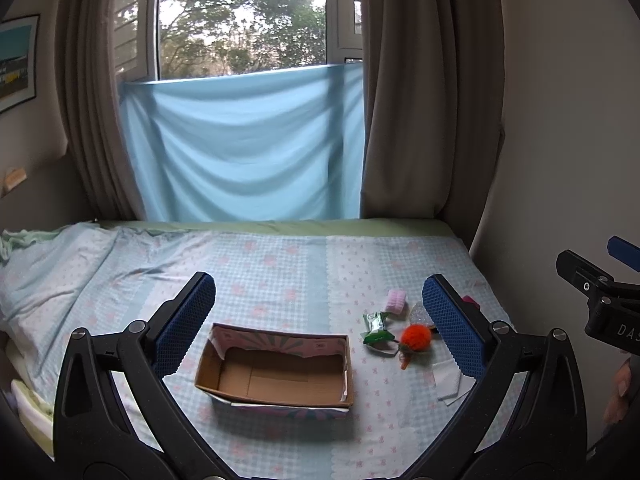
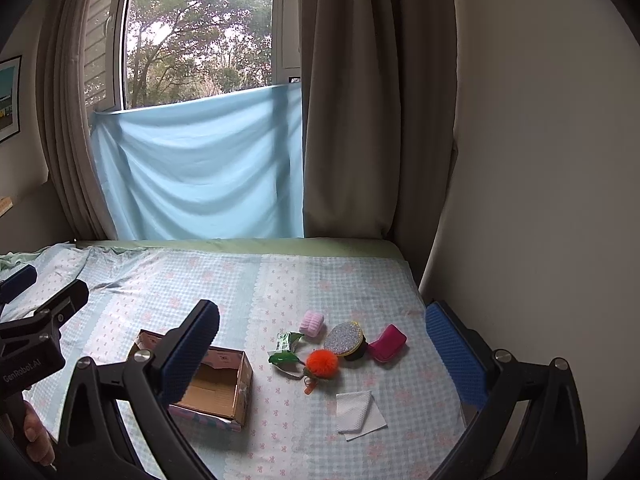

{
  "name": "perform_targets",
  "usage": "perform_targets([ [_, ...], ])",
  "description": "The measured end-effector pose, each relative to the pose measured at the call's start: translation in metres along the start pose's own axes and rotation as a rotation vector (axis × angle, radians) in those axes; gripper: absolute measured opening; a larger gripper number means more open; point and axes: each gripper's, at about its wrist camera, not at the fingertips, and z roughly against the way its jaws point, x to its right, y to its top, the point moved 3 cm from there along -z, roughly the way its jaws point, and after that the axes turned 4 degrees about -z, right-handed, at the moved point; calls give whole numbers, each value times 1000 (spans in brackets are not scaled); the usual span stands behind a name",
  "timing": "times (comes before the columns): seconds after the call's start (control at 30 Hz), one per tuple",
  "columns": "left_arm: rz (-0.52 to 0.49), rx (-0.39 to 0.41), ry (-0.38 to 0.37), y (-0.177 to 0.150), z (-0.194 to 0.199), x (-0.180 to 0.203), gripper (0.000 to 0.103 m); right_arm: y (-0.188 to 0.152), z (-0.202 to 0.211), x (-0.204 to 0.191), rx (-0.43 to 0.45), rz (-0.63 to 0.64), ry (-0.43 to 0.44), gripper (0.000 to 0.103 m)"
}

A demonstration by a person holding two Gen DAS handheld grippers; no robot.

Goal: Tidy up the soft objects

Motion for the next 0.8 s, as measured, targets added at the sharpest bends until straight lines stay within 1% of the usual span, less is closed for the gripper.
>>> perform_targets([
  [0.8,3,-7,2,-1,-3,-1,103,4,1,6,-8,-9,-9,103],
])
